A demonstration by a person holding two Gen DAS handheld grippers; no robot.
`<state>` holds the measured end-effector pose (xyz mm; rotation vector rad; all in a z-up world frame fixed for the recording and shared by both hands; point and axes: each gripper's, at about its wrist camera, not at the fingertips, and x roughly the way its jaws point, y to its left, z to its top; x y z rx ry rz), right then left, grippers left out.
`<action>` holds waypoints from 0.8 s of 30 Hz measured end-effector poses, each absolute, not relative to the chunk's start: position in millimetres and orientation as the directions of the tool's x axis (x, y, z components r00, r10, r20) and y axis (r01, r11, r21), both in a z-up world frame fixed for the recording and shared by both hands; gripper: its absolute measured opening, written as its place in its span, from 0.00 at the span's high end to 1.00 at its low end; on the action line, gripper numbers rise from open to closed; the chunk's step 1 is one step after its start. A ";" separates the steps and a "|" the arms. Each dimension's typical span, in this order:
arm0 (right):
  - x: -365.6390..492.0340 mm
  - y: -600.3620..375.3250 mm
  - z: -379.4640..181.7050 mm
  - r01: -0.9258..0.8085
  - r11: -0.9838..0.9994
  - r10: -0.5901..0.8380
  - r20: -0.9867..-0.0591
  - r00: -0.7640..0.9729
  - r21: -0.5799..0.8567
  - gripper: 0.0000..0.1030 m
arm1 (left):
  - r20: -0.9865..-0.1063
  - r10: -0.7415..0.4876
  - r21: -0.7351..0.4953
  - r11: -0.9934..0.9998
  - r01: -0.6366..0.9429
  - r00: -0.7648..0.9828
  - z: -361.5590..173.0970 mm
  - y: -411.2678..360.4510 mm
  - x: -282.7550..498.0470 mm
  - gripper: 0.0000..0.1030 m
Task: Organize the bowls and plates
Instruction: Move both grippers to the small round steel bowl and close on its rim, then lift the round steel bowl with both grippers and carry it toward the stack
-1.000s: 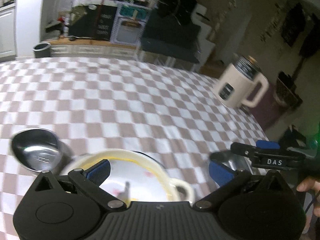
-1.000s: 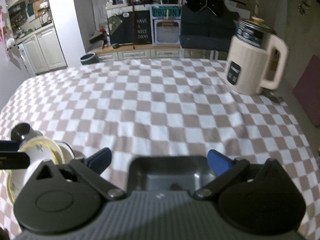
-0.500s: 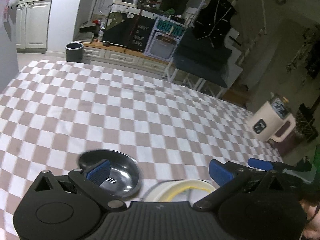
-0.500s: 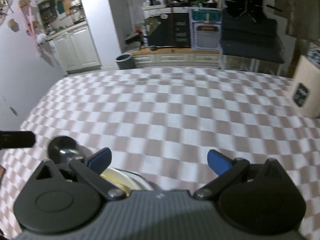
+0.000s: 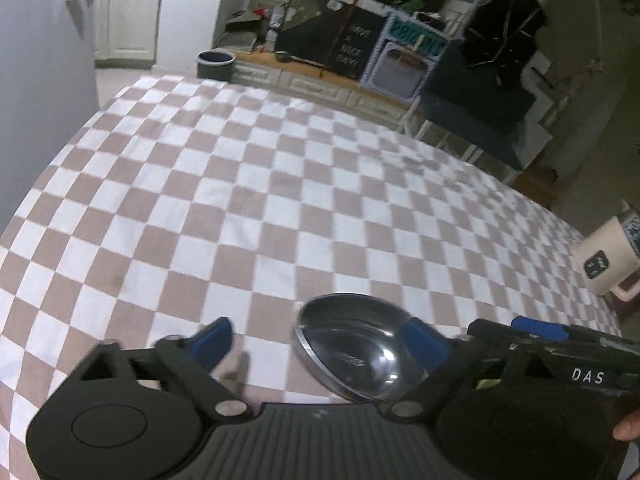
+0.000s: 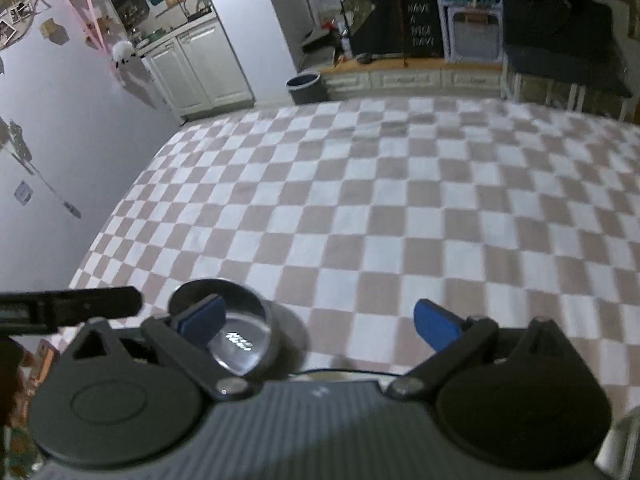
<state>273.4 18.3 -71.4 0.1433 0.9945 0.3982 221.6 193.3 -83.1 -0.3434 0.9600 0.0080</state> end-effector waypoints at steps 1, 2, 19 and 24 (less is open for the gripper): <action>276.1 23.6 -74.5 -0.263 0.915 0.398 -0.791 0.464 0.306 0.11 | -0.807 -0.139 -0.281 0.945 -0.166 0.573 -86.6 196.1 223.3 0.23; 276.4 28.3 -74.7 -0.266 0.912 0.405 -0.796 0.451 0.313 0.15 | -0.808 -0.136 -0.281 0.944 -0.172 0.574 -89.3 198.6 224.4 0.26; 284.6 65.5 -120.0 -0.298 0.899 0.400 -0.877 0.265 0.320 0.66 | -0.836 -0.142 -0.279 0.941 -0.189 0.529 -123.7 198.6 243.2 0.63; 283.3 63.2 -122.4 -0.303 0.893 0.414 -0.870 0.266 0.332 0.81 | -0.835 -0.156 -0.304 0.930 -0.206 0.527 -126.5 201.4 243.2 0.78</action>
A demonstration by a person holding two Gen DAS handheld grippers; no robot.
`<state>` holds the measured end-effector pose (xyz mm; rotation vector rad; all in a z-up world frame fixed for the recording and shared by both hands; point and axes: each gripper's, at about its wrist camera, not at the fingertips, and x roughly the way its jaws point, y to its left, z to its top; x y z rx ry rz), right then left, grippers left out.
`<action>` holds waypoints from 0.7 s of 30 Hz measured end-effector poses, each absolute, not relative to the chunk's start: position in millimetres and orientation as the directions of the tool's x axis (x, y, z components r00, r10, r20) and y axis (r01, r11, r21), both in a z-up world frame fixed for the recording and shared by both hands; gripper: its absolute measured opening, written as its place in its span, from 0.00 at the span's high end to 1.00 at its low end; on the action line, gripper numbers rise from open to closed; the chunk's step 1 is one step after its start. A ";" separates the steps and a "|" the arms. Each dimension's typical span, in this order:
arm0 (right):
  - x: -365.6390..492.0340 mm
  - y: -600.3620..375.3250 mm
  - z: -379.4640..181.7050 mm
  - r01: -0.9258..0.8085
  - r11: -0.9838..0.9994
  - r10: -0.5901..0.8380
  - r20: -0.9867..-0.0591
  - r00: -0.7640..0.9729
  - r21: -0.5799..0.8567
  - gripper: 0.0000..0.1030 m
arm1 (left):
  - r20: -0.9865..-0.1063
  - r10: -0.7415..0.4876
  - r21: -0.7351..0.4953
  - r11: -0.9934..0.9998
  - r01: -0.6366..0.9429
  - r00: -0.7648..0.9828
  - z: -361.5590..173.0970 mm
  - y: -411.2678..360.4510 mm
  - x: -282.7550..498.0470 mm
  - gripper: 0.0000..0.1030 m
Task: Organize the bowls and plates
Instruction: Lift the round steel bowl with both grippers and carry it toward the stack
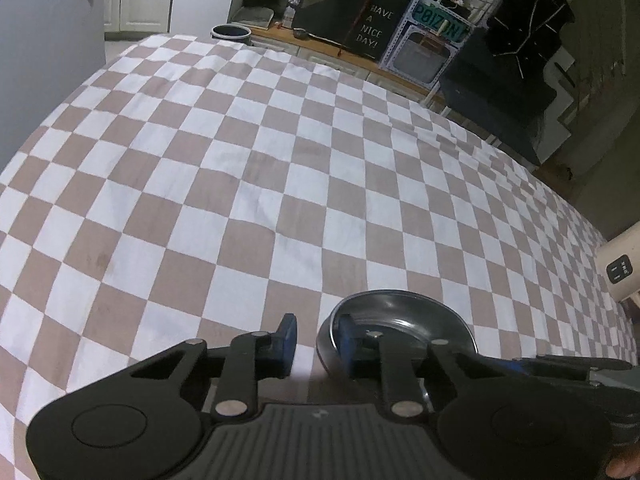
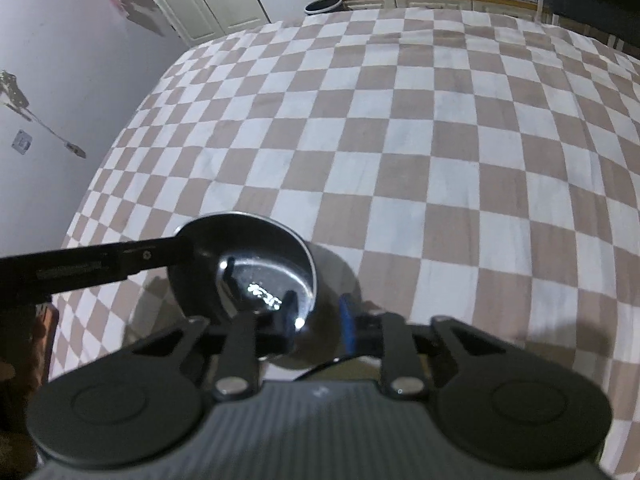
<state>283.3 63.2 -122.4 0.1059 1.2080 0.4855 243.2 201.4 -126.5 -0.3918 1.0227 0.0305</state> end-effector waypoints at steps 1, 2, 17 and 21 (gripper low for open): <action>283.3 63.2 -122.4 -0.303 0.893 0.414 -0.870 0.266 0.332 0.84 | -0.836 -0.161 -0.309 0.928 -0.207 0.524 -127.3 201.7 243.2 0.81; 283.0 64.1 -122.4 -0.310 0.891 0.416 -0.870 0.266 0.332 0.84 | -0.836 -0.166 -0.314 0.926 -0.208 0.523 -127.7 201.7 242.9 0.82; 271.6 81.3 -81.3 -0.312 0.893 0.423 -0.843 0.333 0.324 0.85 | -0.776 -0.161 -0.350 0.914 -0.204 0.610 -92.7 198.5 231.0 0.93; 262.0 74.2 -62.5 -0.303 0.895 0.427 -0.822 0.377 0.326 0.85 | -0.748 -0.178 -0.370 0.912 -0.179 0.639 -78.2 191.5 222.9 0.92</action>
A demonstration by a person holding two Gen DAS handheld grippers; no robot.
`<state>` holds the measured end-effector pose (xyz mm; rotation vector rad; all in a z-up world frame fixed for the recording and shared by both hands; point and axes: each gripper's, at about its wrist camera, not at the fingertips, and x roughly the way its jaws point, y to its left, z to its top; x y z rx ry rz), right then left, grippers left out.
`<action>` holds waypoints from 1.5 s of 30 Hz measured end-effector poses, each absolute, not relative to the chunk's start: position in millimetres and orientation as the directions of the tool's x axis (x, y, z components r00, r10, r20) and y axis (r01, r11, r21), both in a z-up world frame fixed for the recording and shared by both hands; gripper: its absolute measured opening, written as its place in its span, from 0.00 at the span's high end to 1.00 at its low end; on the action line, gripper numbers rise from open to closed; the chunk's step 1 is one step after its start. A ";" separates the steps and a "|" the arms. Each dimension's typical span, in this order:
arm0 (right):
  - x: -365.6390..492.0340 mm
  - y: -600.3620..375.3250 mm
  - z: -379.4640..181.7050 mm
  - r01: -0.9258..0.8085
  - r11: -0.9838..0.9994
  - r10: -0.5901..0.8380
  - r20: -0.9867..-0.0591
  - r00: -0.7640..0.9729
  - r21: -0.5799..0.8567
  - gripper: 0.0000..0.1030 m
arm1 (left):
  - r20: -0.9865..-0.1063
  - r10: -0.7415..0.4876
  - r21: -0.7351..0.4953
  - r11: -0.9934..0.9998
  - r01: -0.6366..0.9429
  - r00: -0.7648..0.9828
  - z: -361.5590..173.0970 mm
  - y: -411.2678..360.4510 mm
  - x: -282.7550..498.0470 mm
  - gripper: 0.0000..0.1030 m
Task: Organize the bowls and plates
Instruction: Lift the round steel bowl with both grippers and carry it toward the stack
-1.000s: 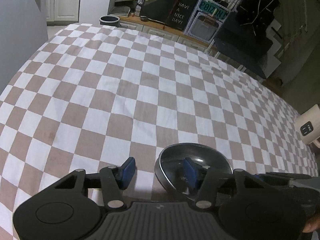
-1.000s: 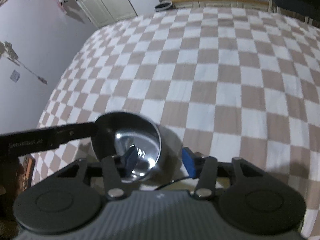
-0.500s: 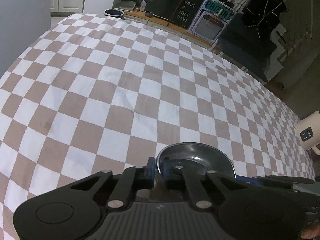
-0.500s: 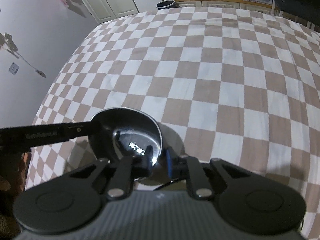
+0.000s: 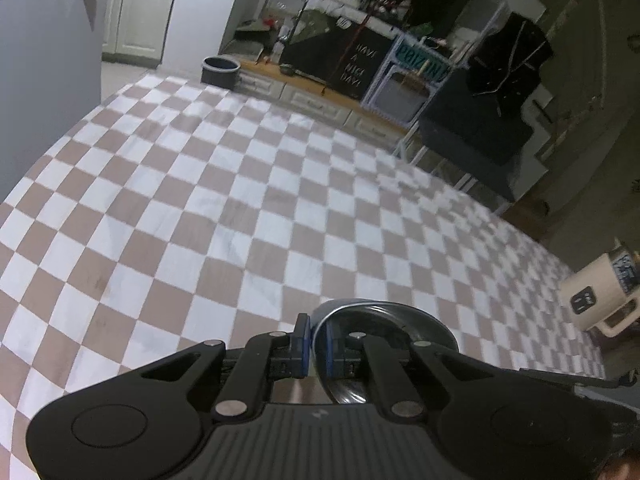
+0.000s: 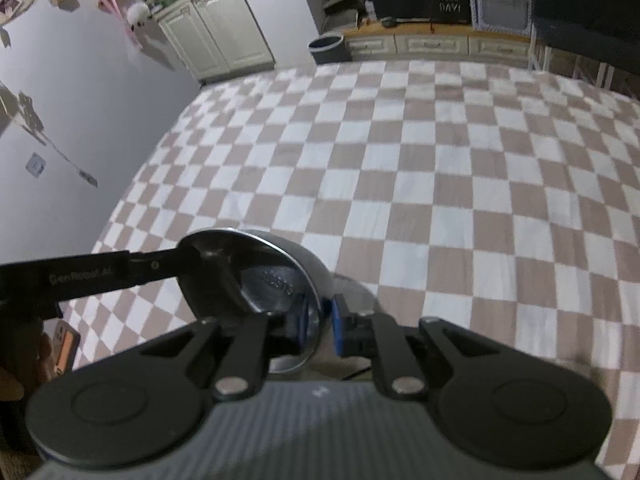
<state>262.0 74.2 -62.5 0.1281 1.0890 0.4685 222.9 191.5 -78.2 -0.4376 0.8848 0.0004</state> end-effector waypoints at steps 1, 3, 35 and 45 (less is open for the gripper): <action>260.0 71.1 -58.6 -0.299 0.896 0.428 -0.818 0.385 0.328 0.85 | -0.742 -0.181 -0.372 0.912 -0.171 0.646 -74.6 188.6 220.5 0.92; 255.0 64.7 -49.6 -0.289 0.899 0.425 -0.808 0.407 0.328 0.85 | -0.729 -0.185 -0.373 0.914 -0.157 0.659 -66.9 182.4 216.0 0.92; 184.6 -159.5 13.3 -0.125 0.876 0.415 -0.595 0.688 0.466 0.85 | -0.623 -0.428 -0.419 0.889 0.183 0.655 -18.8 -4.3 216.6 0.92; 147.4 -236.7 12.1 -0.037 0.899 0.333 -0.627 0.704 0.435 0.85 | -0.650 -0.504 -0.391 0.864 0.317 0.569 -30.8 -92.5 215.7 0.92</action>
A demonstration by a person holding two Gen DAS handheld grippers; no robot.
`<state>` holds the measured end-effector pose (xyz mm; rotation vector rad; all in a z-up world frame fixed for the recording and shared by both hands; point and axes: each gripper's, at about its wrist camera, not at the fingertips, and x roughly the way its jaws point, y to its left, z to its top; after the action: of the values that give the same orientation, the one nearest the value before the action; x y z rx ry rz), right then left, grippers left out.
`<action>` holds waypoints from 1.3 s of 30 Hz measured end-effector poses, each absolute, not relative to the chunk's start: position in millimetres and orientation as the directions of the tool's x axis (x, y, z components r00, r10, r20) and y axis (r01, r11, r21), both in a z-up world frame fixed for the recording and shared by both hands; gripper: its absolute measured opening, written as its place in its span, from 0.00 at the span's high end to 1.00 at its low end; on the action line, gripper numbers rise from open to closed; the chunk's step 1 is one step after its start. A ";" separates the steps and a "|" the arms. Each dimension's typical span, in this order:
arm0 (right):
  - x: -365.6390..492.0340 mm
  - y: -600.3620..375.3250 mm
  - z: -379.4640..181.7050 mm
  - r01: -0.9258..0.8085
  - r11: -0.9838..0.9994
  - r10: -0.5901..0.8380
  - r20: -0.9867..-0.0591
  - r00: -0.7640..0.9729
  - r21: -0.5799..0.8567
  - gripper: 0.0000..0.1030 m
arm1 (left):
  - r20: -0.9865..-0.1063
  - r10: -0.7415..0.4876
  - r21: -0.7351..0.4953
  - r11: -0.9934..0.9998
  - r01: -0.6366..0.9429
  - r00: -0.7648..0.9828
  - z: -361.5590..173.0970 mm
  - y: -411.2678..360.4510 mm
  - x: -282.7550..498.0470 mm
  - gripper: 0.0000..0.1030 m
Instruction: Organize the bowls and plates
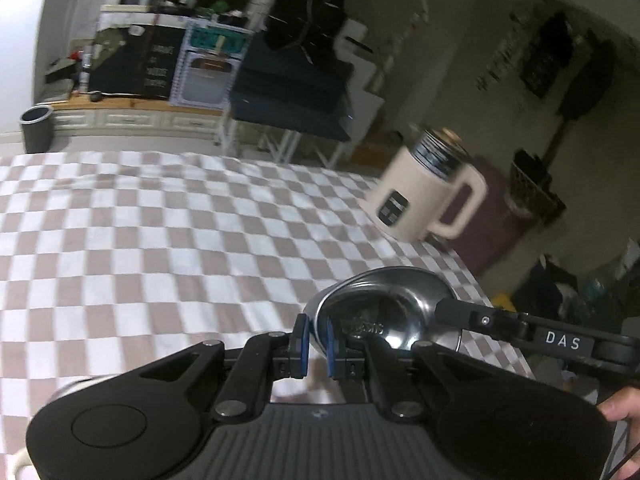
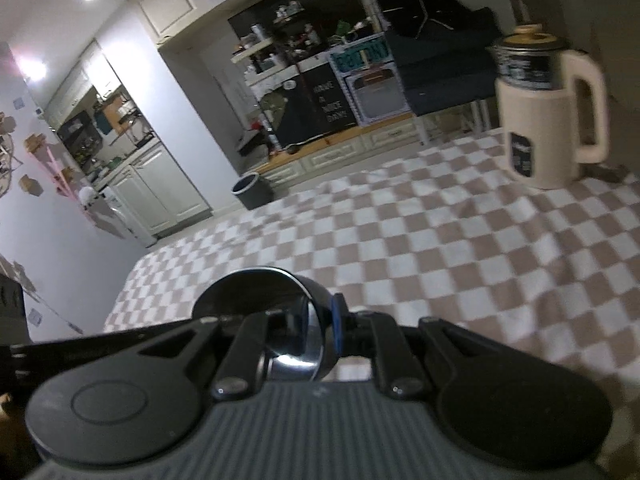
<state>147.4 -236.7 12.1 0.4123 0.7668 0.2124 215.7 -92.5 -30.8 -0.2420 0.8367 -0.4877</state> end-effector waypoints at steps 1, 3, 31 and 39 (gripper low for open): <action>142.1 -244.1 10.7 -0.026 0.903 0.322 -0.635 0.702 0.430 0.85 | -0.654 -0.515 -0.394 0.857 0.331 0.555 -33.1 -100.8 215.5 0.92; 133.2 -253.8 6.3 -0.003 0.906 0.307 -0.652 0.693 0.423 0.85 | -0.660 -0.531 -0.400 0.847 0.351 0.532 -37.7 -114.4 214.7 0.92; 123.7 -283.7 -55.5 0.148 0.933 0.224 -0.849 0.479 0.329 0.82 | -0.799 -0.445 -0.266 0.865 0.426 0.405 -96.2 -189.1 229.0 0.90; 131.8 -280.2 -63.1 0.144 0.939 0.217 -0.865 0.453 0.312 0.82 | -0.820 -0.424 -0.252 0.870 0.424 0.384 -111.8 -199.5 241.4 0.88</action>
<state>131.8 -280.2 -63.1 0.3666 1.1071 0.0463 241.4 -199.5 -111.8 -0.0005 1.0453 -0.5401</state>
